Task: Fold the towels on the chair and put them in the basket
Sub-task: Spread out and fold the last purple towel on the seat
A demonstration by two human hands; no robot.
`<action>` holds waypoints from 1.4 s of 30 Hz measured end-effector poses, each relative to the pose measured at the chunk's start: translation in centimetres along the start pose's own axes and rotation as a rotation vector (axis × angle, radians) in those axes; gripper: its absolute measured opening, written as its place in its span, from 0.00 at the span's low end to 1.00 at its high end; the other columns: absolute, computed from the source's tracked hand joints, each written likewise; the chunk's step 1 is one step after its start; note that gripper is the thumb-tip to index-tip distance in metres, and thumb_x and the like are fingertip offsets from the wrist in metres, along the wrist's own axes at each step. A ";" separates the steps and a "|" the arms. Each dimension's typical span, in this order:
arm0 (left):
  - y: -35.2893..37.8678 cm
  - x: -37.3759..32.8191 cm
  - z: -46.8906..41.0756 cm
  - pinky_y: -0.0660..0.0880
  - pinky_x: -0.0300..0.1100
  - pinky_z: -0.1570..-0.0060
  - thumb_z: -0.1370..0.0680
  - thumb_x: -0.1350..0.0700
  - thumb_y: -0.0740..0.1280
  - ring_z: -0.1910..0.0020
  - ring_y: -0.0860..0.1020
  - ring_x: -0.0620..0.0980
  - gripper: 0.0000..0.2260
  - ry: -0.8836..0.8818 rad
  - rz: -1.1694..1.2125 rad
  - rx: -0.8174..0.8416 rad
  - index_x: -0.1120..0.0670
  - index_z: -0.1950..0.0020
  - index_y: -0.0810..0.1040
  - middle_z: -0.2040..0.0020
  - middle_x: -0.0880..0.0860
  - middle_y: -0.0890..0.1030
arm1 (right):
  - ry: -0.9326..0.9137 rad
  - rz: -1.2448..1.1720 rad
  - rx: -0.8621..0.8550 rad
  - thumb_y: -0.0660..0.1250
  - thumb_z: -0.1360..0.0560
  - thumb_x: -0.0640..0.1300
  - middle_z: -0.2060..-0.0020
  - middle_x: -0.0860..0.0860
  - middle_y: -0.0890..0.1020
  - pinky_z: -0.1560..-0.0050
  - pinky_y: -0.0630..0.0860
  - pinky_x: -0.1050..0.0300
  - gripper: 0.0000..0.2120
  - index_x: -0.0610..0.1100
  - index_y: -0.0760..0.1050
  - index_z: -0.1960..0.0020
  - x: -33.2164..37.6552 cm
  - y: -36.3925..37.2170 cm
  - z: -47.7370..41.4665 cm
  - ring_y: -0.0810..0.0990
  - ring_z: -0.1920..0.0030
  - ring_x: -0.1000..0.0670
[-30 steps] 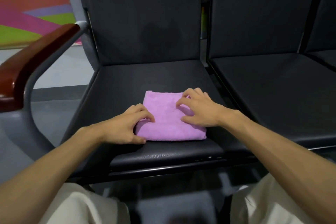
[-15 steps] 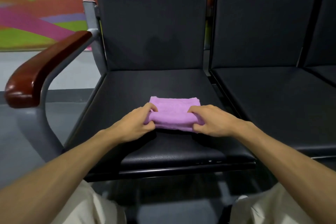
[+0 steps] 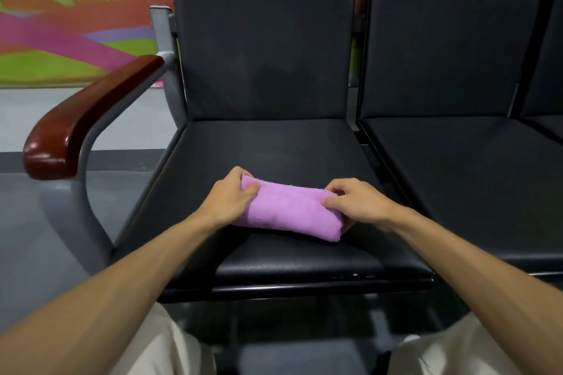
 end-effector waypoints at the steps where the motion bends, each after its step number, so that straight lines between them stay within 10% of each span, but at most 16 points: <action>1: 0.3 0.6 -0.6 0.67 0.41 0.53 0.20 0.50 0.61 0.48 0.74 0.50 0.10 -0.045 -0.004 0.005 0.53 0.43 0.72 0.43 0.53 0.77 | 0.029 -0.008 -0.007 0.64 0.25 0.39 0.56 0.44 0.81 0.64 0.83 0.50 0.06 0.40 0.78 0.50 -0.3 -0.1 -0.5 0.84 0.62 0.41; 8: -0.1 2.1 -2.6 0.72 0.48 0.44 0.22 0.35 0.55 0.41 0.75 0.58 0.30 -0.201 -0.357 0.060 0.59 0.35 0.69 0.36 0.59 0.75 | 0.075 0.178 -0.026 0.63 0.25 0.41 0.58 0.51 0.80 0.67 0.79 0.62 0.06 0.45 0.75 0.50 -0.6 -0.5 -3.2 0.84 0.64 0.49; 12: 0.6 3.5 -1.0 0.69 0.42 0.62 0.31 0.28 0.53 0.58 0.76 0.53 0.36 -0.318 -0.409 0.396 0.57 0.44 0.75 0.49 0.56 0.79 | 0.090 0.283 0.007 0.64 0.25 0.44 0.58 0.50 0.82 0.62 0.80 0.60 0.08 0.45 0.79 0.48 -0.8 -0.4 -3.6 0.83 0.63 0.50; 21: 2.0 -0.2 0.2 0.77 0.37 0.66 0.27 0.55 0.68 0.57 0.75 0.50 0.13 -0.204 0.414 0.307 0.62 0.48 0.73 0.50 0.58 0.76 | 0.024 0.346 0.210 0.68 0.28 0.41 0.52 0.51 0.80 0.51 0.72 0.58 0.09 0.47 0.75 0.48 -0.4 0.3 -2.5 0.77 0.53 0.52; 29: -5.1 -2.6 2.9 0.74 0.35 0.66 0.28 0.63 0.72 0.61 0.80 0.43 0.13 -0.004 0.638 -0.031 0.56 0.46 0.76 0.58 0.50 0.82 | -0.141 0.091 0.260 0.70 0.38 0.47 0.63 0.52 0.81 0.58 0.72 0.58 0.13 0.43 0.80 0.56 4.4 2.3 1.0 0.76 0.61 0.55; 34: -16.0 1.7 7.2 0.78 0.41 0.49 0.30 0.58 0.76 0.53 0.81 0.46 0.13 0.027 0.597 -0.284 0.55 0.47 0.81 0.52 0.52 0.84 | -0.363 0.109 0.199 0.74 0.31 0.45 0.57 0.53 0.84 0.51 0.76 0.54 0.07 0.47 0.82 0.53 14.6 6.4 1.7 0.81 0.56 0.52; 42: -29.0 16.9 23.1 0.72 0.40 0.72 0.23 0.45 0.67 0.70 0.73 0.47 0.14 -0.235 0.291 -0.663 0.57 0.54 0.77 0.65 0.51 0.76 | -0.681 0.365 0.418 0.72 0.28 0.50 0.61 0.50 0.83 0.54 0.74 0.54 0.07 0.47 0.81 0.56 28.3 25.3 8.9 0.78 0.59 0.52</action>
Point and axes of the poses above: each hand's wrist, its own z-axis away from the middle knuckle, its own y-axis out of the palm, x = y × z, the point moved 10 cm from there along -z, towards the middle knuckle
